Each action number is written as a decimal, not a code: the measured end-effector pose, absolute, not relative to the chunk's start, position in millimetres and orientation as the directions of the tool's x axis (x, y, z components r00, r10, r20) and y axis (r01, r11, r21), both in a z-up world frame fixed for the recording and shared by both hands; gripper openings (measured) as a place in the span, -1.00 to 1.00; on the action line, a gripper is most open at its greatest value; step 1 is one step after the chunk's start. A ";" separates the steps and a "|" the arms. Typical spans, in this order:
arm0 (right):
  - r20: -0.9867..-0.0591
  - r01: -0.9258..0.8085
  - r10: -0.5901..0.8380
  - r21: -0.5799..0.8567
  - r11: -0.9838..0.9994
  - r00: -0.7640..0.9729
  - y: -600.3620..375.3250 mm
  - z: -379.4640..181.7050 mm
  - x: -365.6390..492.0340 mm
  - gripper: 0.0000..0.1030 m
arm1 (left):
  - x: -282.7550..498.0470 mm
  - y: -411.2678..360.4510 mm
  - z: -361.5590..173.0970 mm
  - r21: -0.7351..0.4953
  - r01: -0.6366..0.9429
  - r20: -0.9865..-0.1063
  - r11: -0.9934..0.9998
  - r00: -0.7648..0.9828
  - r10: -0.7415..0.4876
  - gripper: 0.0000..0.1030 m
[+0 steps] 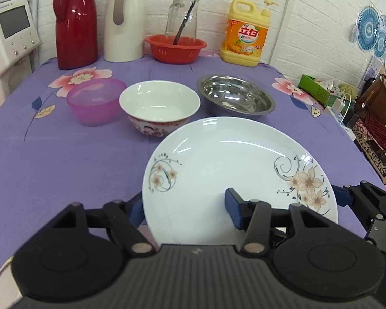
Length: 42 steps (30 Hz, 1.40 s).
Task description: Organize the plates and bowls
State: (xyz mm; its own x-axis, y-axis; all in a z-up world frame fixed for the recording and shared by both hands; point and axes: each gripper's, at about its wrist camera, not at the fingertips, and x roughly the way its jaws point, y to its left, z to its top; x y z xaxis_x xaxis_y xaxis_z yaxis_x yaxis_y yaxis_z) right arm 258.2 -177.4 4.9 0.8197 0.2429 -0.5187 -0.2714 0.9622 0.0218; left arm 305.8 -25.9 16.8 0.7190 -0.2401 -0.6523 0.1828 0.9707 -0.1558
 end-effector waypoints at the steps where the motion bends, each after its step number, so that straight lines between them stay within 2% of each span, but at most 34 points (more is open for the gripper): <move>1: -0.512 -0.275 0.246 0.020 0.961 0.823 -175.1 8.0 253.3 1.00 | 299.6 -22.4 19.8 -0.163 0.182 -0.643 0.970 0.726 -0.245 0.00; 8: -0.478 -0.335 0.299 0.010 0.942 0.826 -145.1 20.9 220.7 1.00 | 251.1 16.6 31.5 -0.197 0.143 -0.590 0.970 0.773 -0.234 0.02; 19: -0.507 -0.506 0.448 0.028 0.862 0.736 -71.6 15.2 188.5 1.00 | 179.8 93.8 19.2 -0.186 -0.021 -0.583 0.982 0.807 -0.093 0.02; 35: -0.542 -0.565 0.476 0.003 0.825 0.693 -42.0 -2.4 163.9 1.00 | 152.1 119.1 -5.8 -0.192 -0.074 -0.595 0.979 0.802 -0.056 0.10; 37: -0.536 -0.560 0.483 0.024 0.828 0.692 -44.2 -1.6 164.4 1.00 | 151.7 119.3 -6.0 -0.192 -0.066 -0.589 0.979 0.806 -0.061 0.13; 42: -0.532 -0.562 0.482 0.014 0.827 0.696 -44.6 -2.5 165.7 1.00 | 151.5 120.7 -2.8 -0.219 -0.065 -0.572 0.973 0.817 -0.074 0.38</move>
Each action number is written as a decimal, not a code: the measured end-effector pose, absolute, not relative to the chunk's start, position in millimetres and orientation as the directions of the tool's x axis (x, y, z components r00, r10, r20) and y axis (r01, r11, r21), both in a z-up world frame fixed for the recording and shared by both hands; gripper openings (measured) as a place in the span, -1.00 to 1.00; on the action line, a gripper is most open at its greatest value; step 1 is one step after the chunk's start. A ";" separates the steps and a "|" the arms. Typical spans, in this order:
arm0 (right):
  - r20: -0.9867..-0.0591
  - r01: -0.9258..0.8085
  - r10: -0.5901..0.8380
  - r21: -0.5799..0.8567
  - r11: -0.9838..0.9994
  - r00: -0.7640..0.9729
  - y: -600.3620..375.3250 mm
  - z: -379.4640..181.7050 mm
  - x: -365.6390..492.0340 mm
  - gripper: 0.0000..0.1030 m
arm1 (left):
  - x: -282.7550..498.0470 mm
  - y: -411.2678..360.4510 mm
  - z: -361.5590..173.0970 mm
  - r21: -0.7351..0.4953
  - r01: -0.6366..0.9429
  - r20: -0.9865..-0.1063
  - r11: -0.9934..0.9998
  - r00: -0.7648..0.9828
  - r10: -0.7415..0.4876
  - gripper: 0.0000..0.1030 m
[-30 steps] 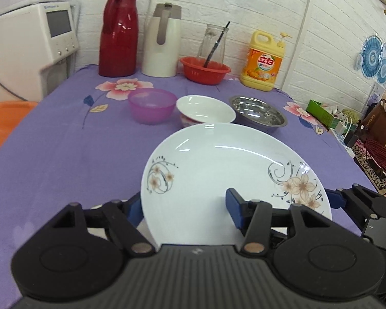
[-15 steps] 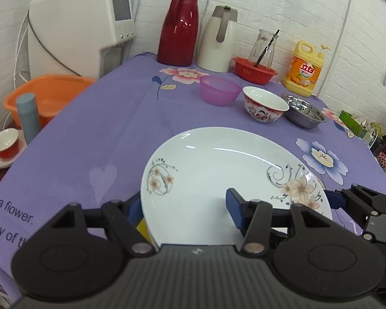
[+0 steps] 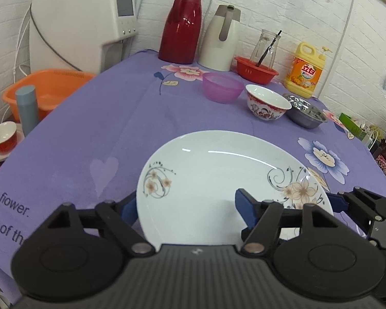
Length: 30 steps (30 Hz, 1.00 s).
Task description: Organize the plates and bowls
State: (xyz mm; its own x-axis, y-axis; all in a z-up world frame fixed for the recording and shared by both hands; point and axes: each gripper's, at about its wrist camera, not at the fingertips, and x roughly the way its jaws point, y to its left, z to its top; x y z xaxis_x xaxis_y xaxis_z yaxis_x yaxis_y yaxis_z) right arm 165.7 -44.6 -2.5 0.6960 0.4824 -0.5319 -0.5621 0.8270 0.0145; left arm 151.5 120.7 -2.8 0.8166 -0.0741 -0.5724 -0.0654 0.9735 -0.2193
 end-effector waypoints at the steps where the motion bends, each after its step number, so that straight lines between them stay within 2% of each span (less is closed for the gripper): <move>1: -0.529 -0.559 0.479 0.011 0.829 0.700 -44.1 -2.8 165.4 1.00 | 150.0 119.6 0.1 -0.206 -0.068 -0.559 0.976 0.827 -0.061 0.38; 6: -0.516 -0.543 0.441 -0.056 0.838 0.734 -39.3 -3.2 163.1 1.00 | 147.6 110.8 18.9 -0.151 -0.035 -0.497 0.988 0.867 -0.046 0.39; 12: -0.536 -0.586 0.467 -0.064 0.808 0.703 -45.6 -0.9 165.3 1.00 | 157.5 99.0 23.8 -0.146 -0.013 -0.491 0.989 0.869 -0.062 0.39; 23: -0.436 -0.495 0.493 0.120 0.861 0.753 -94.5 9.2 177.6 1.00 | 164.2 81.0 27.1 -0.116 0.013 -0.500 0.993 0.863 -0.070 0.39; 30: -0.432 -0.384 0.403 0.136 0.913 0.807 -134.9 13.1 190.9 1.00 | 180.6 59.7 26.1 -0.108 0.049 -0.521 0.993 0.848 -0.098 0.40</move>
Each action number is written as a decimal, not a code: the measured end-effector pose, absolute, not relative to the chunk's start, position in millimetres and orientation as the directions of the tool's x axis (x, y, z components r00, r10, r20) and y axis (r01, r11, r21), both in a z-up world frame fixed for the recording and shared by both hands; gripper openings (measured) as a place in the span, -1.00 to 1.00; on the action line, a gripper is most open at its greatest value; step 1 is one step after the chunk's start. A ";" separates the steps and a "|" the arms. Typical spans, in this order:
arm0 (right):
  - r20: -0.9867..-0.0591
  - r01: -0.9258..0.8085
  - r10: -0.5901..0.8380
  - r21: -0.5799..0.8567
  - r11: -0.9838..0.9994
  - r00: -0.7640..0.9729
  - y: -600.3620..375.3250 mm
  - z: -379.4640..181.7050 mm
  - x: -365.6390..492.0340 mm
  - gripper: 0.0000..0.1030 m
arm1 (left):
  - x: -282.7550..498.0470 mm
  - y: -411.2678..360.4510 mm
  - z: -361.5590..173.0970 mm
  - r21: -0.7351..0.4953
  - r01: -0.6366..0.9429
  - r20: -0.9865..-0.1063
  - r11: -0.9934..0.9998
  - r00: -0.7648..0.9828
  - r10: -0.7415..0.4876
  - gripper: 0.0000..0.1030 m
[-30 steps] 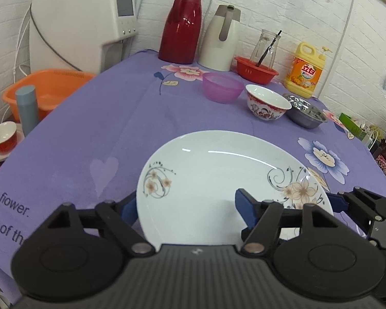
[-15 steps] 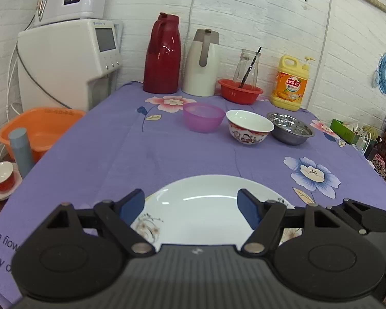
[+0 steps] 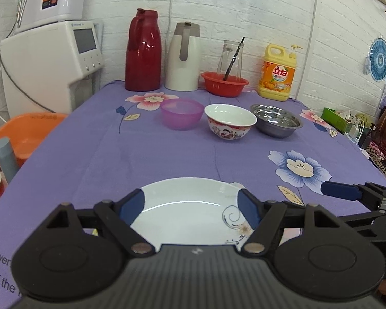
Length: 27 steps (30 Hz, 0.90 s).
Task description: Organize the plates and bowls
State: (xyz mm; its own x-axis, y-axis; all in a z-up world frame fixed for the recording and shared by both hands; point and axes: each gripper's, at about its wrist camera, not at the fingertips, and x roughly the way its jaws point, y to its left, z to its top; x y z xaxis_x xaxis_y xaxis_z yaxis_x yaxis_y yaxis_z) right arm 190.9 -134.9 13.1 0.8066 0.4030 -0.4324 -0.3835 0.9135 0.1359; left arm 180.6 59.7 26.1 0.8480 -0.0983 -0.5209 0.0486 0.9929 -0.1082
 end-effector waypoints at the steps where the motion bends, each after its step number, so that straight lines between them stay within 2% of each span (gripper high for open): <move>1: -0.432 -0.372 0.397 0.144 0.917 0.810 -140.5 13.1 191.3 1.00 | 183.0 57.0 26.0 -0.105 0.050 -0.525 0.993 0.846 -0.098 0.40; 19: -0.480 -0.261 0.329 0.205 0.943 0.813 -194.1 -2.1 216.5 1.00 | 221.5 12.9 27.6 -0.056 0.119 -0.568 0.991 0.813 -0.130 0.41; 27: -0.450 -0.258 0.284 0.121 0.959 0.847 -210.2 24.0 239.5 1.00 | 243.1 5.9 36.4 -0.072 0.160 -0.565 0.985 0.807 -0.172 0.41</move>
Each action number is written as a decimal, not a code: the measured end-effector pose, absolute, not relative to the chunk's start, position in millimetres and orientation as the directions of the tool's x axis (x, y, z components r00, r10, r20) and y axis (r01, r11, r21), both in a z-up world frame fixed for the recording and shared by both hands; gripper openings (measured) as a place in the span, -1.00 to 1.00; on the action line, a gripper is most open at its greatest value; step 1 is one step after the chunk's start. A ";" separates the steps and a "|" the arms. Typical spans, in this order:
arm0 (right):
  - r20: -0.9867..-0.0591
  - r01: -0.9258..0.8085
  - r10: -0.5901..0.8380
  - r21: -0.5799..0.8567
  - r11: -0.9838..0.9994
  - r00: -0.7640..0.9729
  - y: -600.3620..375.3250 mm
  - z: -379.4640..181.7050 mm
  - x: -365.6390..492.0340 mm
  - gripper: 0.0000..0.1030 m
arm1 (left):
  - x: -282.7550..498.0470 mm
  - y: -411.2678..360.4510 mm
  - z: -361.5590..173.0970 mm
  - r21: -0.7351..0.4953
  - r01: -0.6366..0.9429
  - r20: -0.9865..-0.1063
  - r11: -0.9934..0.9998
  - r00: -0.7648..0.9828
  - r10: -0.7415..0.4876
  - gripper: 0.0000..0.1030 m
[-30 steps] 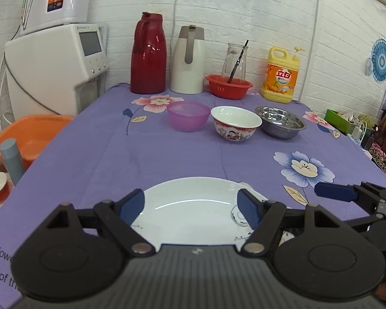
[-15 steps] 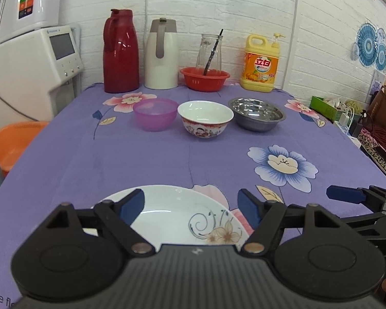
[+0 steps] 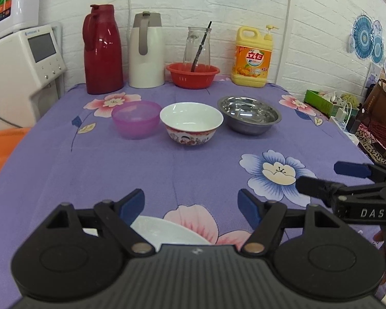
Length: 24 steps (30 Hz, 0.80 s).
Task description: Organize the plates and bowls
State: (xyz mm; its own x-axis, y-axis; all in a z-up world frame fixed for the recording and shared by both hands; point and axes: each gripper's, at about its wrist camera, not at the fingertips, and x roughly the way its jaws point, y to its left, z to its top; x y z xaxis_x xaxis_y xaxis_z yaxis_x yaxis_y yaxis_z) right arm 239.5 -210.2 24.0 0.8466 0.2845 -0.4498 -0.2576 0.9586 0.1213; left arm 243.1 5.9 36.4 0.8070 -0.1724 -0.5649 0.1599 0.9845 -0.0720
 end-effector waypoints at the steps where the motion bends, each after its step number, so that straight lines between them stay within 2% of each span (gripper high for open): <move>1: -0.437 -0.264 0.283 0.106 0.959 0.854 -212.1 31.6 243.1 1.00 | 245.2 5.3 39.8 -0.075 0.168 -0.560 0.983 0.809 -0.181 0.41; 7: -0.295 -0.261 0.251 0.007 0.965 0.922 -223.8 102.5 289.3 1.00 | 258.3 -3.2 62.9 -0.088 0.188 -0.521 0.978 0.828 -0.206 0.41; 10: -0.258 -0.258 0.244 -0.020 0.966 0.935 -225.4 127.8 328.0 1.00 | 263.0 -9.3 67.4 -0.079 0.182 -0.523 0.980 0.829 -0.196 0.41; 14: -0.294 -0.244 0.230 -0.015 0.970 0.928 -229.5 122.8 374.3 1.00 | 271.5 -12.6 68.0 -0.049 0.174 -0.541 0.984 0.823 -0.173 0.42; 17: -0.324 -0.243 0.249 0.060 0.968 0.913 -243.1 97.9 392.4 1.00 | 289.6 -13.2 69.4 -0.030 0.173 -0.555 0.984 0.816 -0.160 0.42; 19: -0.395 -0.238 0.256 0.096 0.967 0.882 -252.5 80.7 405.0 1.00 | 308.4 -16.0 73.4 -0.032 0.183 -0.544 0.983 0.821 -0.171 0.41; 24: -0.466 -0.121 0.148 0.088 0.989 0.872 -274.0 59.0 426.6 1.00 | 374.9 -35.0 80.2 -0.010 0.210 -0.548 0.978 0.816 -0.181 0.42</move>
State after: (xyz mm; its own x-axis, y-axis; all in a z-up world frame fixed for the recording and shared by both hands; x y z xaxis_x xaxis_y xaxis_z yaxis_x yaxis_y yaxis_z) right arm 426.6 -274.0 59.0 0.8723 0.1485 -0.4658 -0.1215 0.9887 0.0876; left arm 374.9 -35.0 80.2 0.8164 -0.1812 -0.5483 0.2101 0.9776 -0.0102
